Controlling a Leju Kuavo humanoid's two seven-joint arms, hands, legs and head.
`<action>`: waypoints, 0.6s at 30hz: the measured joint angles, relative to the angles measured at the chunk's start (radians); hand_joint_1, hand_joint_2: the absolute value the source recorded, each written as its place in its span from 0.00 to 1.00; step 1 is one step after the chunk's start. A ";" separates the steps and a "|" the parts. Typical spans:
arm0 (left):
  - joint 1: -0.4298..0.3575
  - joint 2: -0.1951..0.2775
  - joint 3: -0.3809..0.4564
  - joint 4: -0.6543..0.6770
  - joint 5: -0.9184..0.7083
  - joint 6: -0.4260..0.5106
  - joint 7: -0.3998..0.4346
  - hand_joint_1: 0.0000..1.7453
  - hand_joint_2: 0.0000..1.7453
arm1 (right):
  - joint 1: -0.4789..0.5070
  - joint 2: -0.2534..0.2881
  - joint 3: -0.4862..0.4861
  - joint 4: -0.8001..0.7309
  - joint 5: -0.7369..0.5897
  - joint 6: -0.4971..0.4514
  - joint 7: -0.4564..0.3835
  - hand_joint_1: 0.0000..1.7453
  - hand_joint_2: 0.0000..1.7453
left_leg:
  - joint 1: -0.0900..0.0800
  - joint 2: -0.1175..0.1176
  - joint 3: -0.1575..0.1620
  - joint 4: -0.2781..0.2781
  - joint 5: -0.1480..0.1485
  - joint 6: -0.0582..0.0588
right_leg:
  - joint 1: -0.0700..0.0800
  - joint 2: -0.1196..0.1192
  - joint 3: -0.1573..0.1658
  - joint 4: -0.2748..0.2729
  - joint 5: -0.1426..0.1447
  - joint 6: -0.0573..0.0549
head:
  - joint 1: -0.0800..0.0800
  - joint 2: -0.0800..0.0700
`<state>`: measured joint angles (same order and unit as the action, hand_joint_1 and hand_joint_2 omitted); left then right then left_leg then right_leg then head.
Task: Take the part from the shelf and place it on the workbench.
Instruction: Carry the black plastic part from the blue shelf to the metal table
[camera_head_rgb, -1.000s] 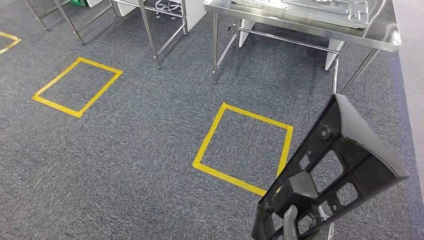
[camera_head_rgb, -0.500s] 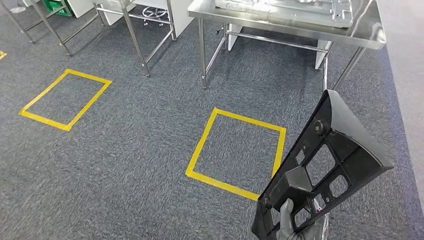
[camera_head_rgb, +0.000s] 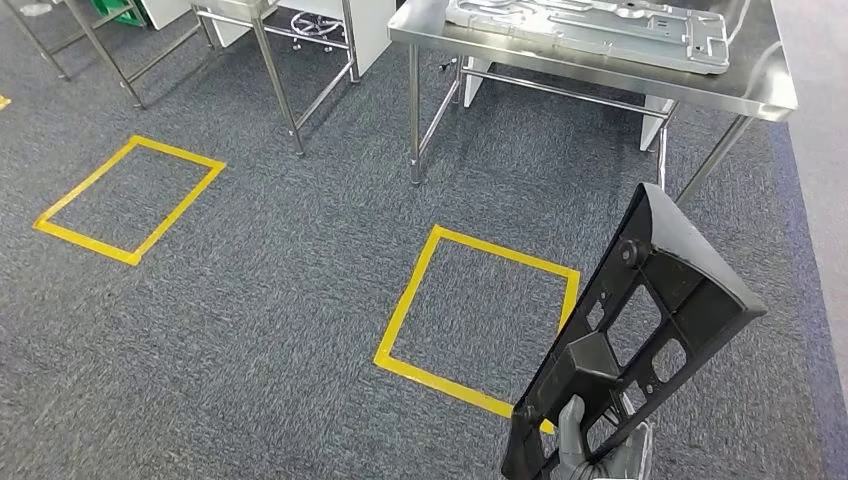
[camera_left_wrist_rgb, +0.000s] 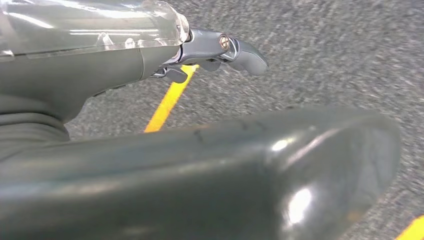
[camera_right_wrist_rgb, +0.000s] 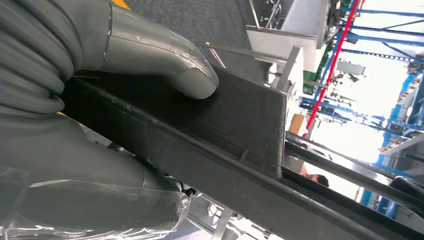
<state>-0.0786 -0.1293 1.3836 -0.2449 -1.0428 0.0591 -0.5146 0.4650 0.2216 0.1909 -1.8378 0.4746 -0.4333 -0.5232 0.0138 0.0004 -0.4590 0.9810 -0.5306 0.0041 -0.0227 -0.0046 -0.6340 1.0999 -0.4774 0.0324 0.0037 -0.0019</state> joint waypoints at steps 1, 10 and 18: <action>-0.001 0.000 0.000 0.000 0.001 0.000 0.001 0.00 0.00 | -0.001 -0.001 0.000 0.002 -0.001 0.001 0.001 1.00 1.00 | -0.001 0.001 0.005 0.001 -0.010 -0.007 | 0.003 -0.004 0.009 -0.038 0.021 -0.007 | 0.000 0.000; -0.009 0.002 0.000 0.000 0.003 -0.001 0.002 0.00 0.00 | -0.006 -0.006 0.004 0.005 -0.060 0.029 -0.006 1.00 1.00 | 0.003 0.004 -0.149 0.286 -0.109 -0.041 | 0.014 0.024 0.075 -0.063 -0.025 -0.067 | -0.006 0.000; 0.003 0.009 0.000 0.000 0.004 -0.002 0.003 0.00 0.00 | -0.008 -0.008 0.004 0.007 -0.074 0.035 -0.014 1.00 1.00 | -0.017 -0.065 -0.164 0.059 0.077 0.014 | 0.012 0.108 0.144 -0.071 -0.076 -0.050 | 0.000 0.000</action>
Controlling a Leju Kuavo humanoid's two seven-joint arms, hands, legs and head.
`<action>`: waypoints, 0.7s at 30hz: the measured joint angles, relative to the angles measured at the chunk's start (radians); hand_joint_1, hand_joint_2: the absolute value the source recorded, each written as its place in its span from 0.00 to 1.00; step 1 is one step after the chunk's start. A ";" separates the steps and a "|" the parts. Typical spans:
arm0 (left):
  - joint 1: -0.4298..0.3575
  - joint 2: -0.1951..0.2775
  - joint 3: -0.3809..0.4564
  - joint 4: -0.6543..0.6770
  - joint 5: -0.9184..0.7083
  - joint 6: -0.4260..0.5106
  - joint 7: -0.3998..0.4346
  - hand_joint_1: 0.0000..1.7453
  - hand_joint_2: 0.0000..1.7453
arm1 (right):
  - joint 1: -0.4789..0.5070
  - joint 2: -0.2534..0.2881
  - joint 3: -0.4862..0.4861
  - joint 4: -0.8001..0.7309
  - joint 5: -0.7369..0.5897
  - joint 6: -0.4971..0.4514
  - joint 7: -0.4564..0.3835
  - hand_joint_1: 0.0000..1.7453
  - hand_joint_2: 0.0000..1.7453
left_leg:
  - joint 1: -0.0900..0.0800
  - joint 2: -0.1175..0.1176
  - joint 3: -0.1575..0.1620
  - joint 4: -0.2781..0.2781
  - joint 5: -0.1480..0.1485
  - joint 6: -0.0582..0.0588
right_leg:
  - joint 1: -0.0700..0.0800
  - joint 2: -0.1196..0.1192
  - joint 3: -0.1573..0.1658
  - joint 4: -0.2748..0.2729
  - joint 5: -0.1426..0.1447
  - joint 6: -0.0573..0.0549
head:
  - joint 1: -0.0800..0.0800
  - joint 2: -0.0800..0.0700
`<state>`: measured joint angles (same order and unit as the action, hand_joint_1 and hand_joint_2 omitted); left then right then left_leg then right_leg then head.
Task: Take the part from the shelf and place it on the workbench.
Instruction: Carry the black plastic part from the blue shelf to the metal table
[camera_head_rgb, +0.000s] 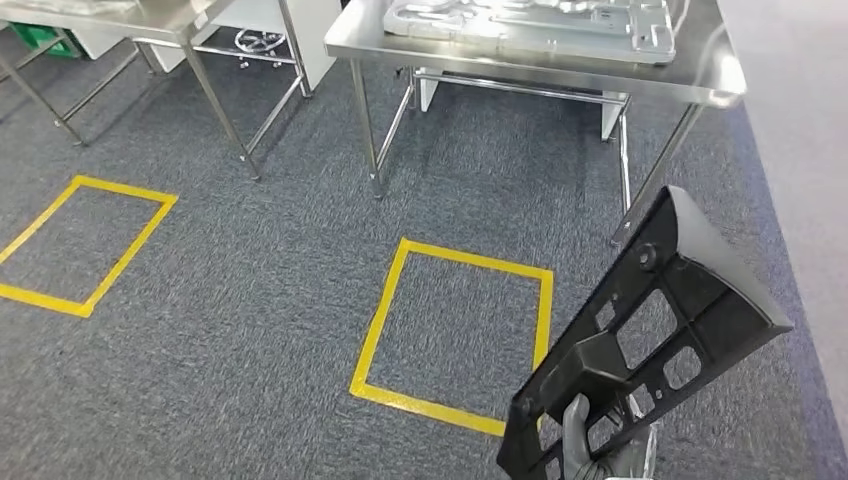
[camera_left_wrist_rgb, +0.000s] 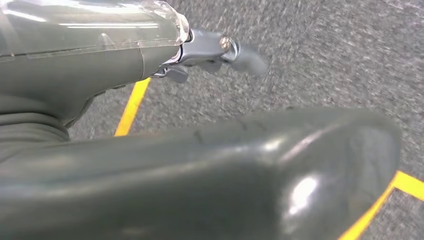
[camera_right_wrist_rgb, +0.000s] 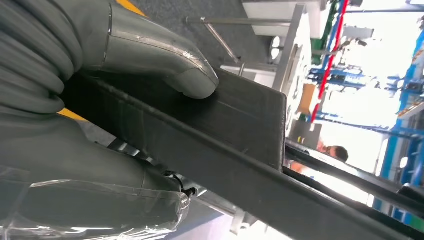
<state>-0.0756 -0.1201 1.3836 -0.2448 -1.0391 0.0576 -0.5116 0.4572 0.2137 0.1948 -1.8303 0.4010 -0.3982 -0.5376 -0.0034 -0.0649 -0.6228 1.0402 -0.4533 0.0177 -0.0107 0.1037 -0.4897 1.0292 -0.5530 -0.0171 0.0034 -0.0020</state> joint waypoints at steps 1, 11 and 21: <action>0.000 -0.001 0.000 0.000 0.000 0.000 0.000 0.00 0.00 | 0.000 0.000 0.000 0.000 0.001 -0.004 0.000 1.00 1.00 | -0.001 0.007 0.015 -0.016 0.000 0.003 | -0.002 0.006 0.005 0.000 0.004 0.008 | -0.003 0.000; 0.000 -0.012 0.000 0.001 0.001 -0.003 0.003 0.00 0.00 | -0.002 -0.001 -0.006 -0.002 0.042 -0.032 0.013 1.00 1.00 | 0.015 0.049 0.158 -0.064 -0.065 -0.002 | -0.015 -0.101 -0.155 0.142 -0.003 0.059 | 0.009 0.000; -0.010 -0.013 0.000 0.001 0.004 -0.001 0.007 0.00 0.00 | 0.000 0.003 -0.006 0.000 0.054 -0.034 0.014 1.00 1.00 | 0.020 0.059 0.104 0.139 -0.163 -0.051 | -0.006 -0.105 -0.081 0.003 0.069 -0.010 | 0.001 0.000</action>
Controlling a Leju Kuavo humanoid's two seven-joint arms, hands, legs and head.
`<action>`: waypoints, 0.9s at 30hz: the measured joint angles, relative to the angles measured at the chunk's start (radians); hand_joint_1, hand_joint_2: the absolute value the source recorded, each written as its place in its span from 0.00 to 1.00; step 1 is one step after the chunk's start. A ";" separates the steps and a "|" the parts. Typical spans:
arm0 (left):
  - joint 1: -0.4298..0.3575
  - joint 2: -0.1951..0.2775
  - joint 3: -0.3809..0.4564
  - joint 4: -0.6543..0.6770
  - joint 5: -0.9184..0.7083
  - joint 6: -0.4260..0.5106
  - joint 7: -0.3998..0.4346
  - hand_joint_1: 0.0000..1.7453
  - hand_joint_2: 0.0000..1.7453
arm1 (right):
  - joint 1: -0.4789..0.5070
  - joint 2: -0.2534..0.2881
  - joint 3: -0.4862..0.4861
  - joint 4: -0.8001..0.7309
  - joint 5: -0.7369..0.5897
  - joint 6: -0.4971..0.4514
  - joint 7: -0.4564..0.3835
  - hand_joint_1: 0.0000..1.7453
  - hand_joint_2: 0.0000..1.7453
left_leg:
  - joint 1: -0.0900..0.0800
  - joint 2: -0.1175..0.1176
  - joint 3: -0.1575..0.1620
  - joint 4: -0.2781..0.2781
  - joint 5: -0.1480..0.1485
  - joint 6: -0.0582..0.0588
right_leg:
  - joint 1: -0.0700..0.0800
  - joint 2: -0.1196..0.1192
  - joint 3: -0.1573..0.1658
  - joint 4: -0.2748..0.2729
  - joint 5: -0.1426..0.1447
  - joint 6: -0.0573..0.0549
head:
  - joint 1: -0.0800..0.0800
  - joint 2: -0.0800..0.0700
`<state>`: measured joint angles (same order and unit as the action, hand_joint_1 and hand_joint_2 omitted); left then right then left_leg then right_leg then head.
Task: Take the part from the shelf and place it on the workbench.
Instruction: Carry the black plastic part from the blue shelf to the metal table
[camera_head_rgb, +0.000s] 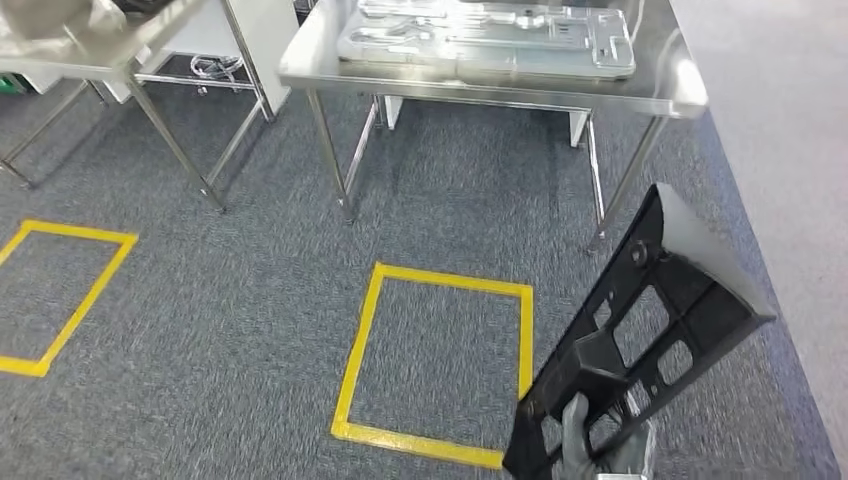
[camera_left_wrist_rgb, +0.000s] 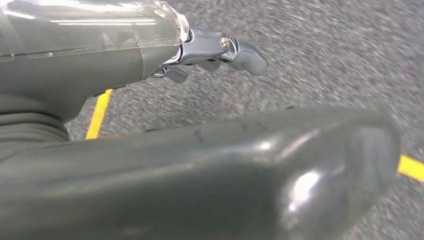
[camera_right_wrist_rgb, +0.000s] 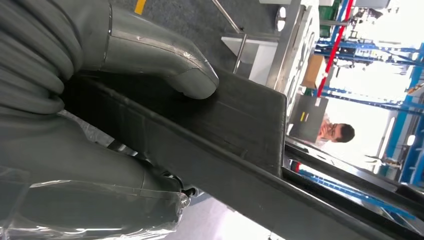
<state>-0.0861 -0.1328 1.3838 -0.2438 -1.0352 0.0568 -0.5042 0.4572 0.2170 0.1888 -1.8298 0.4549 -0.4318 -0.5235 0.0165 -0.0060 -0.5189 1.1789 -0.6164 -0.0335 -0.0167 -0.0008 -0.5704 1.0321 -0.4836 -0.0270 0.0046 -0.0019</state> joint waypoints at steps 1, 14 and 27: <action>0.000 0.000 0.000 0.000 0.000 0.000 0.000 0.00 0.00 | 0.000 0.000 0.000 0.000 0.000 0.000 0.000 1.00 1.00 | 0.000 0.000 -0.046 0.062 -0.028 -0.003 | 0.002 0.001 0.005 0.000 -0.007 -0.002 | -0.002 0.000; 0.013 0.007 0.000 0.000 -0.010 -0.001 0.010 0.00 0.00 | -0.008 0.012 -0.016 0.004 0.006 -0.051 0.059 1.00 1.00 | -0.014 0.000 -0.004 -0.173 0.120 0.073 | 0.009 0.010 0.054 0.086 -0.086 0.048 | 0.006 0.000; 0.009 0.014 -0.001 0.000 -0.015 -0.013 0.015 0.00 0.00 | -0.033 0.030 -0.088 -0.003 0.021 -0.089 0.114 1.00 1.00 | -0.015 -0.002 0.082 -0.157 0.045 0.033 | 0.009 0.001 -0.044 0.019 0.011 0.018 | 0.006 0.000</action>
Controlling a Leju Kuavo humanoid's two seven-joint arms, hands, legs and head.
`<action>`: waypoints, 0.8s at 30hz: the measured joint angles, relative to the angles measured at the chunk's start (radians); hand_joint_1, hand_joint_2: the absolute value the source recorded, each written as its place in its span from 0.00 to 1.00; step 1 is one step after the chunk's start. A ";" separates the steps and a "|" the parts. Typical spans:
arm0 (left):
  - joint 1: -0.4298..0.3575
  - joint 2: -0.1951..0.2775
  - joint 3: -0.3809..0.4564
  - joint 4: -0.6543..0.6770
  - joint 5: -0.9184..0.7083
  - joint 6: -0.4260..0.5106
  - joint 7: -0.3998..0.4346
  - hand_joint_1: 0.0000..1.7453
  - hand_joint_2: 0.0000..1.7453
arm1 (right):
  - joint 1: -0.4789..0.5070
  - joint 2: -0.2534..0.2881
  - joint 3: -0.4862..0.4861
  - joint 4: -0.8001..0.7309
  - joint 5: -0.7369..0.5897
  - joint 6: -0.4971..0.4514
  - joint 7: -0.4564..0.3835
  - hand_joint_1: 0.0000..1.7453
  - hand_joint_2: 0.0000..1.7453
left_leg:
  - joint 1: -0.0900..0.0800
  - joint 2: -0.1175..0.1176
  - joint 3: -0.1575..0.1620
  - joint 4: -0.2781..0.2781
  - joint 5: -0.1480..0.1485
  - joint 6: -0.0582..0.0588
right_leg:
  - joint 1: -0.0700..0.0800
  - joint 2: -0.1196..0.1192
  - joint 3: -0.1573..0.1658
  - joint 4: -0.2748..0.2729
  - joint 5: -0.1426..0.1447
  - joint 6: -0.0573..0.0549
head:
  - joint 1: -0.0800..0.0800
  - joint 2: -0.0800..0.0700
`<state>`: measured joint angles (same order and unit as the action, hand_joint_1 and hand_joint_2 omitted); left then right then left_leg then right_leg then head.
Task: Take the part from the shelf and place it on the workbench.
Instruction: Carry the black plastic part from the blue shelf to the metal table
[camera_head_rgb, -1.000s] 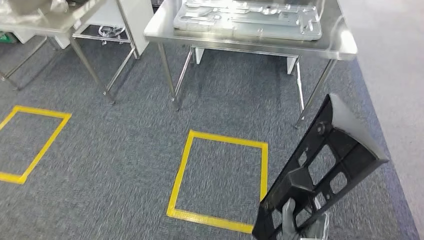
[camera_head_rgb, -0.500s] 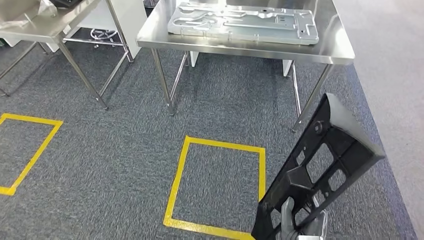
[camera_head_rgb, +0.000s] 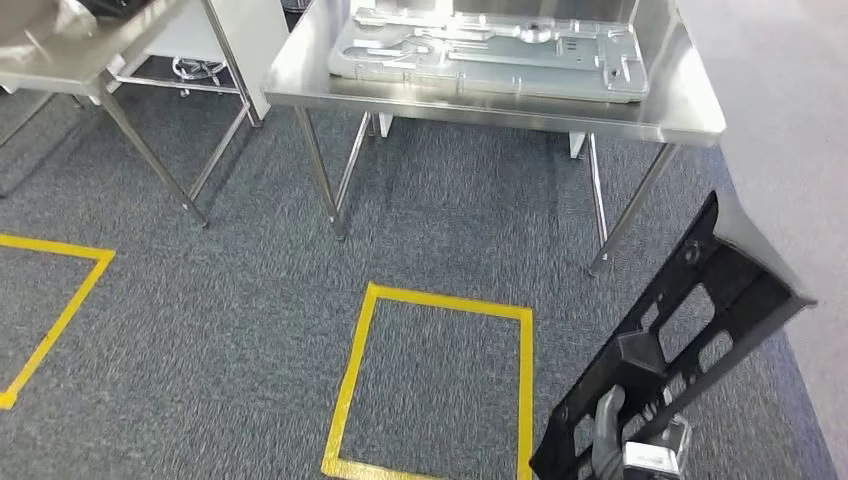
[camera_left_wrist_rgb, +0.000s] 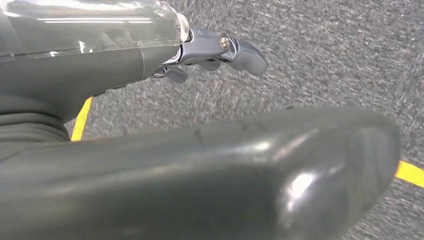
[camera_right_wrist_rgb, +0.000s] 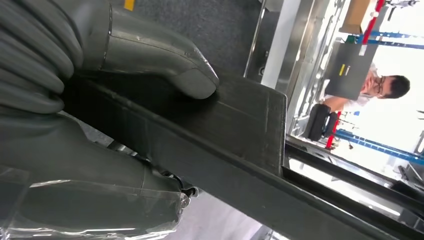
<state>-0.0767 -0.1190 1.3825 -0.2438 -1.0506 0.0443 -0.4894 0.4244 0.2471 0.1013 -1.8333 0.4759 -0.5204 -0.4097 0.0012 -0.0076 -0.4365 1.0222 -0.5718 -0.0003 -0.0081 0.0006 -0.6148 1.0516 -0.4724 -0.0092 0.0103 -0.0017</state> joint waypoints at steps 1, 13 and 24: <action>-0.002 0.001 0.000 0.000 -0.002 0.000 0.000 0.00 0.00 | -0.002 0.003 -0.003 -0.002 0.005 -0.008 0.001 1.00 1.00 | 0.000 0.001 -0.016 0.037 0.005 -0.003 | -0.002 0.000 0.014 -0.007 -0.006 -0.006 | -0.002 0.000; -0.001 0.029 -0.061 0.000 -0.091 -0.016 0.025 0.00 0.00 | -0.375 -0.035 -0.377 -0.010 0.670 -0.178 0.148 1.00 1.00 | -0.008 0.004 -0.226 0.046 0.141 0.017 | -0.003 0.019 0.165 -0.023 -0.114 0.013 | -0.012 0.000; -0.015 0.036 -0.099 0.001 -0.121 -0.021 0.039 0.00 0.00 | -0.791 -0.541 -0.028 0.276 1.094 -0.061 0.983 1.00 1.00 | -0.005 -0.017 -0.100 0.004 0.071 0.047 | -0.013 0.005 -0.076 0.176 -0.144 0.051 | -0.008 0.000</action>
<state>-0.0920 -0.0826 1.2830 -0.2432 -1.1716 0.0237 -0.4509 -0.3666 -0.2939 0.0734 -1.5577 1.5697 -0.5810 0.5734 -0.0039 -0.0243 -0.5364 1.0260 -0.5007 0.0466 -0.0211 0.0054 -0.6904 1.2273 -0.6169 0.0420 0.0019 -0.0019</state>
